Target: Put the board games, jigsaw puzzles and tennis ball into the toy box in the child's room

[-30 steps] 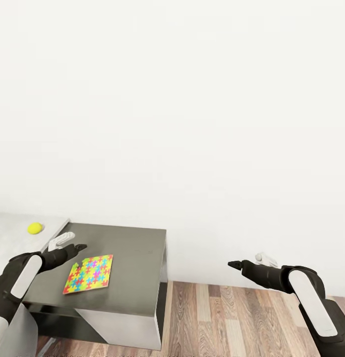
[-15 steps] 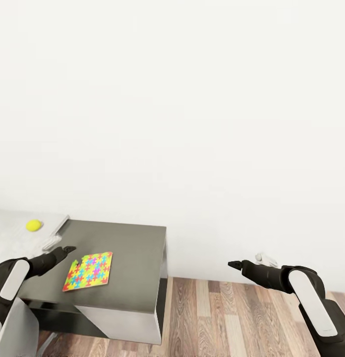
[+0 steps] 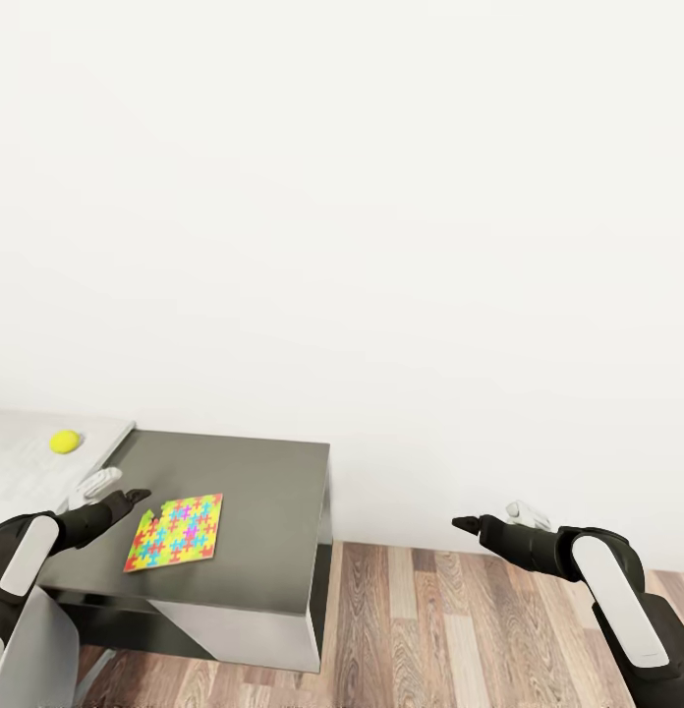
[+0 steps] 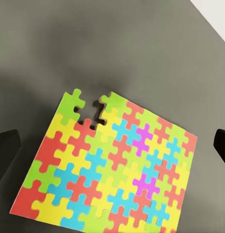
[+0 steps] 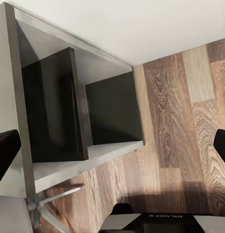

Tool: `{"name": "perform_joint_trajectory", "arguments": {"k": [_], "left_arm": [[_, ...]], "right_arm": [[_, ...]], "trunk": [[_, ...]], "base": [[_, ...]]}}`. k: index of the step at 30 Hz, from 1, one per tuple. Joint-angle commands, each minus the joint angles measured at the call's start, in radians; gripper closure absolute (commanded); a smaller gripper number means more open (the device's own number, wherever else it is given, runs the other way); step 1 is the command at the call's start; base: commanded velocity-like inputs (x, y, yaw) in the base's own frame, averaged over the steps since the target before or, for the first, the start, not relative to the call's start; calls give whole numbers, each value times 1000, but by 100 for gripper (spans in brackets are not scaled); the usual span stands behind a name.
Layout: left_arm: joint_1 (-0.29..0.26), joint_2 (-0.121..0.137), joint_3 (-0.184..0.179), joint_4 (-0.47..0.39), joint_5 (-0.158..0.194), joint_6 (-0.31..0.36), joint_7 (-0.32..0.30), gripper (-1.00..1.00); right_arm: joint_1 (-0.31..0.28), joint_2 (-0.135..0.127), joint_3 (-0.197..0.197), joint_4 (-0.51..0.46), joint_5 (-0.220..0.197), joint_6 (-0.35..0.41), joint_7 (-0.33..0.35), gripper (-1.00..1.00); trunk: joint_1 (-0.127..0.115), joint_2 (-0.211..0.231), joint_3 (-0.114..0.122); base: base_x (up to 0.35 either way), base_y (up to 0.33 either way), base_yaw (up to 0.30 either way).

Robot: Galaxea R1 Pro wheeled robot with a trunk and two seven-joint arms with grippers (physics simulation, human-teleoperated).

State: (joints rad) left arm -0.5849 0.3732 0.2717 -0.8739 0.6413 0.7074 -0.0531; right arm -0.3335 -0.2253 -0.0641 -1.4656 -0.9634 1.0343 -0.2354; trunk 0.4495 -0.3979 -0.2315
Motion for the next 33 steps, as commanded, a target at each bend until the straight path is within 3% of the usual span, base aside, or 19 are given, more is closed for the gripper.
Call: {"name": "perform_joint_trajectory", "arguments": {"k": [1, 28, 33], "left_arm": [[-1, 0, 3, 0, -3, 6, -6, -100], [-1, -2, -1, -2, -1, 6, -13, -100], [-1, -2, -2, -2, -1, 6, -13, -100]], "right_arm": [[-1, 0, 0, -1, -11, 3, -10, -100], [-1, 0, 1, -2, -11, 3, -10, -100], [-1, 0, 20, -2, -8, -1, -11, -100]], "trunk": [[1, -2, -4], [1, -2, -42], [1, -2, -42]], "base": [[0, 0, 0], [46, 0, 0], [8, 0, 0]]}}
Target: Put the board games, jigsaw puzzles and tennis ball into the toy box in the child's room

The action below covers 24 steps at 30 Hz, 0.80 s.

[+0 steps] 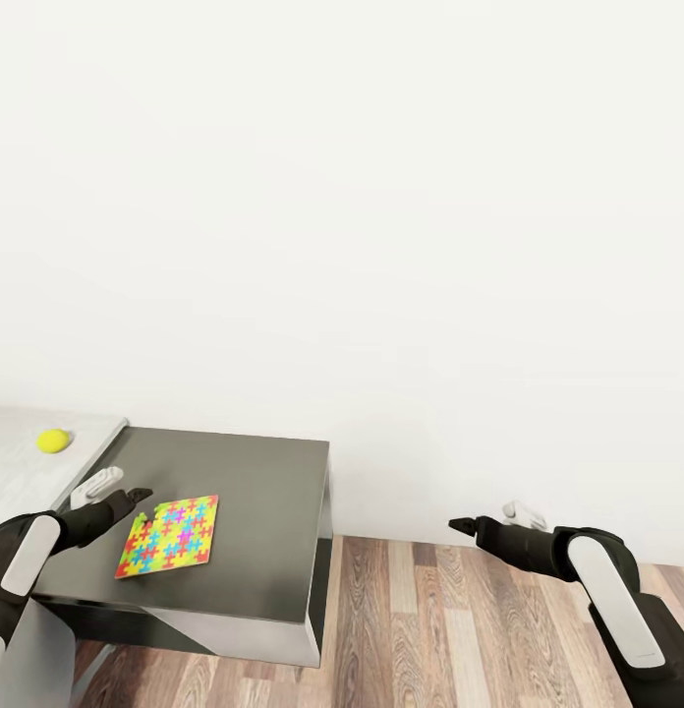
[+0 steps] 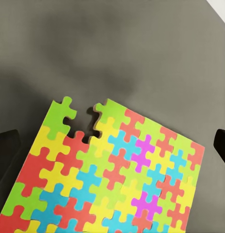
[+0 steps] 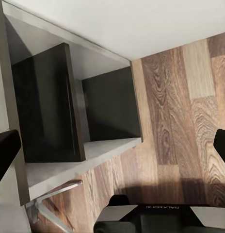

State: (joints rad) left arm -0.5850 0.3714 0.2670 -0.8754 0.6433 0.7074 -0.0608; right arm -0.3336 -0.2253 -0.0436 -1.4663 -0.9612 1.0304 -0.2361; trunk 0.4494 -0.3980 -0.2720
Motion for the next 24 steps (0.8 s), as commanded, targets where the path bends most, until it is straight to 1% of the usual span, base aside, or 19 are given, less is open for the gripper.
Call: {"name": "perform_joint_trajectory", "arguments": {"k": [1, 7, 14, 24], "left_arm": [[-1, 0, 2, 0, -3, 6, -5, -100], [-1, 0, 2, -1, -3, 6, -5, -100], [-1, 0, 2, -1, -4, 6, -5, -100], [0, -1, 2, -1, -4, 6, -5, -100]], "right_arm": [[-1, 0, 6, -1, -10, -2, -10, -100], [-1, 0, 20, 0, -11, -19, -10, -100], [-1, 0, 23, 0, -11, -22, -9, -100], [-1, 0, 24, 0, -11, -23, -9, -100]], "trunk": [[1, -2, -2], [1, -2, -2], [1, -2, -2], [1, -2, -2]], "base": [[2, 0, 0], [8, 11, 0], [91, 132, 0], [26, 23, 0]]}}
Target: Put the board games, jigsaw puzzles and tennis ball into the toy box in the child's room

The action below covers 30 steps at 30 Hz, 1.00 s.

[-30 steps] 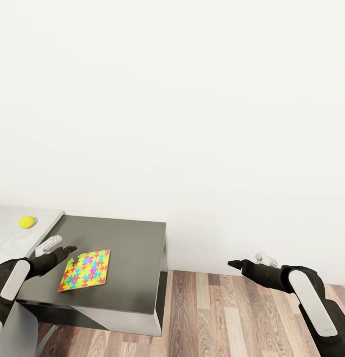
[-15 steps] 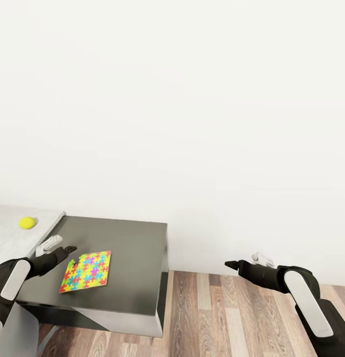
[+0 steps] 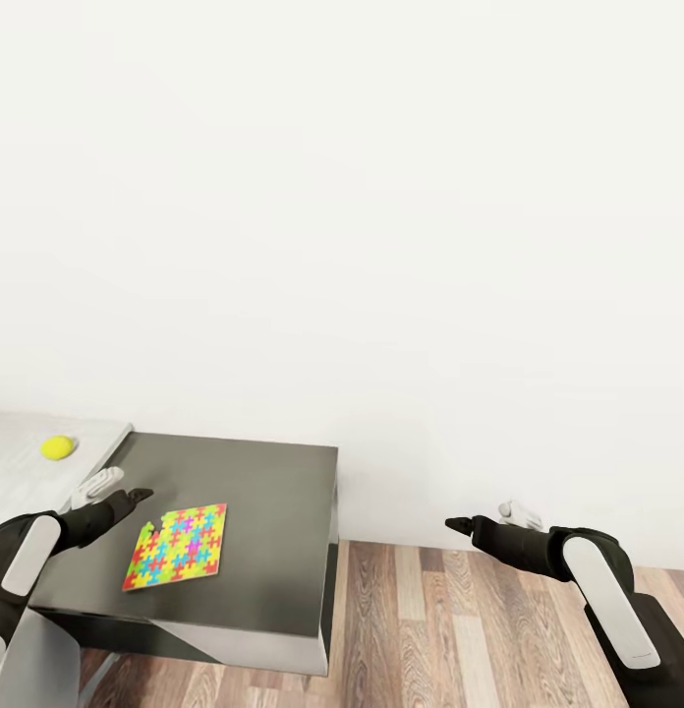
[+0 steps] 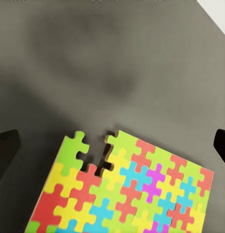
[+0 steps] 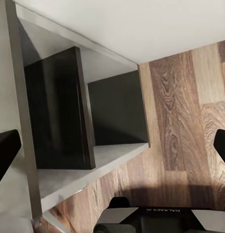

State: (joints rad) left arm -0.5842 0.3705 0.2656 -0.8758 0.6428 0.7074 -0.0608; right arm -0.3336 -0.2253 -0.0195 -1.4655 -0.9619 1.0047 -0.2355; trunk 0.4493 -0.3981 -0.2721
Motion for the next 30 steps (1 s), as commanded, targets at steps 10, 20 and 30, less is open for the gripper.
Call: {"name": "perform_joint_trajectory", "arguments": {"k": [10, 20, 30], "left_arm": [[-1, 0, 2, -1, -3, 6, -5, -100], [-1, -1, 1, 0, -4, 6, -5, -100], [-1, -1, 1, 0, -3, 6, -5, -100]], "right_arm": [[-1, 0, 0, -1, -12, 3, -10, -100], [-1, 0, 0, -4, -11, 3, -8, -100], [-1, 0, 0, -3, -11, 3, -7, -100]], "trunk": [[1, -2, -2], [1, -2, -2], [1, -2, -12]], "base": [[13, 1, 0], [0, 0, 0], [0, 0, 0]]}}
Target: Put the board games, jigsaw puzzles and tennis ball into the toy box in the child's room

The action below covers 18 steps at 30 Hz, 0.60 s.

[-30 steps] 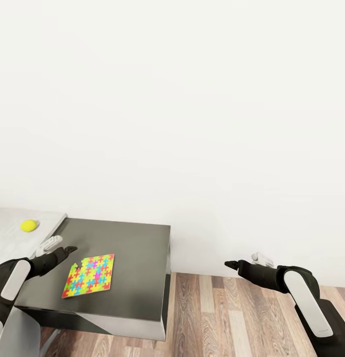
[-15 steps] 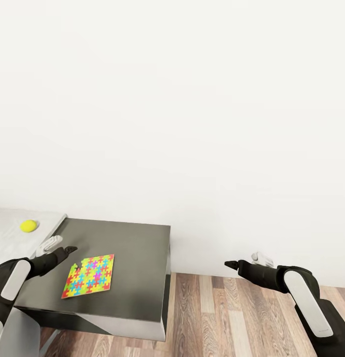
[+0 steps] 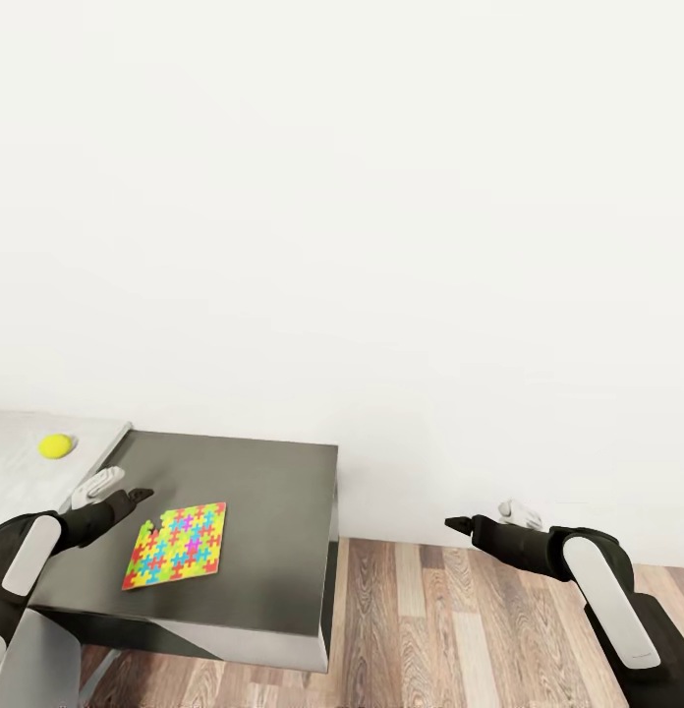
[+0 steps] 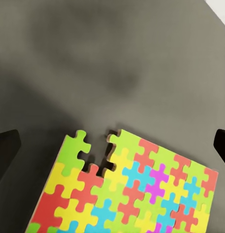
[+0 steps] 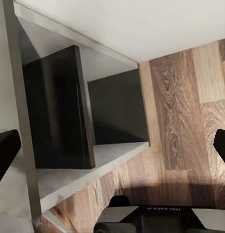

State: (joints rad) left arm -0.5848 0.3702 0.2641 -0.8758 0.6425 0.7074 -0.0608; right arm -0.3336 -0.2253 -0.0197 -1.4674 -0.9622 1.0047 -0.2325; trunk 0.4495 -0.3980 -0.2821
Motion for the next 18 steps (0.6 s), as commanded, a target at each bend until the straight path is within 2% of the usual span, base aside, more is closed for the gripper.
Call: {"name": "perform_joint_trajectory", "arguments": {"k": [1, 18], "left_arm": [[-1, 0, 3, -1, -3, 6, -5, -100], [0, -1, 3, -1, -2, 6, -6, -100]], "right_arm": [[-1, 0, 0, -1, -11, 3, -10, -100], [-1, 0, 0, -1, -12, 3, -10, -100]], "trunk": [[1, -2, -3], [1, -2, -31]], "base": [[0, 0, 0], [0, 0, 0]]}}
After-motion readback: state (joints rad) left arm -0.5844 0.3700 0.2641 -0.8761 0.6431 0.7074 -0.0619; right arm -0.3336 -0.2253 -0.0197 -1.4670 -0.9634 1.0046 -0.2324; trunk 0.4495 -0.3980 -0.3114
